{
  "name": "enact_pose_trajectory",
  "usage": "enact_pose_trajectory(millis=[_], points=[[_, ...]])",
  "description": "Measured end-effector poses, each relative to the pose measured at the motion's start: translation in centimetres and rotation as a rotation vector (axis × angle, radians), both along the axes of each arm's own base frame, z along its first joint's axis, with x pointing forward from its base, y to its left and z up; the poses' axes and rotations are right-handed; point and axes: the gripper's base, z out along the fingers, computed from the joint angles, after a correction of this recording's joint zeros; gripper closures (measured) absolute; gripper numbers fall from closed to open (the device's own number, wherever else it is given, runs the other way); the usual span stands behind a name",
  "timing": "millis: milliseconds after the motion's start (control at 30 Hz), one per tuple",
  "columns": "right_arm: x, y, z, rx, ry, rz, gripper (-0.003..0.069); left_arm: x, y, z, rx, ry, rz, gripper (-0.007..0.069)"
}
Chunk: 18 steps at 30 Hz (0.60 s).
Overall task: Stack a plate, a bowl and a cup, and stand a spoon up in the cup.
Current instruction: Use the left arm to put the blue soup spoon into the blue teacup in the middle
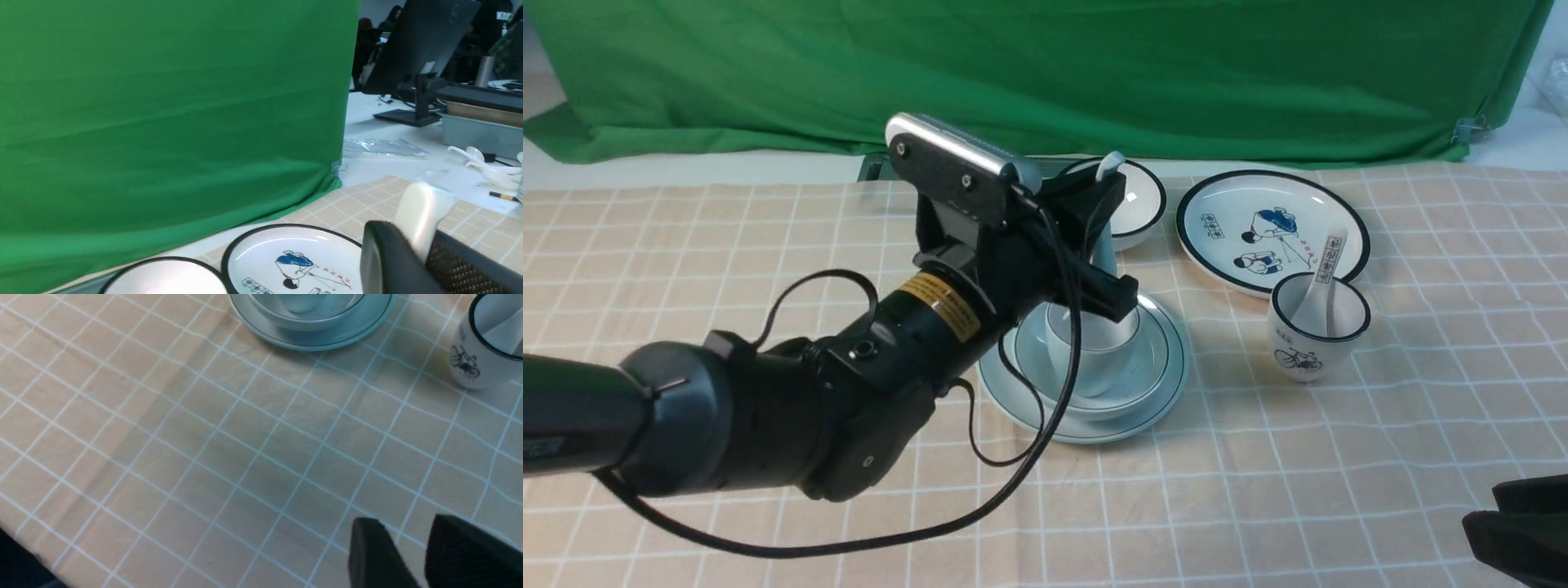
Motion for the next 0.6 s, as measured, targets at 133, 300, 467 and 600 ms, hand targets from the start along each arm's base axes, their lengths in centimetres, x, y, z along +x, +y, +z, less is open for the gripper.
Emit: enact_pose_trajectory(millis=[133,300,467,600], points=[[0.0,0.0,0.0,0.000,0.000,0.000,0.0421,0.6,-0.3,-1.2,0.007,0.031,-0.003,0.0587],[0.0,0.0,0.0,0.000,0.001,-0.001,0.0421,1.0,-0.6,-3.5,0.049,0.071,-0.009,0.0573],[0.0,0.0,0.0,0.000,0.001,-0.001,0.0421,1.1,-0.7,-4.9,0.076,0.087,-0.007,0.0469],[0.0,0.0,0.0,0.002,0.005,0.000,0.0421,1.1,-0.7,-4.3,0.059,0.065,-0.008,0.0330]])
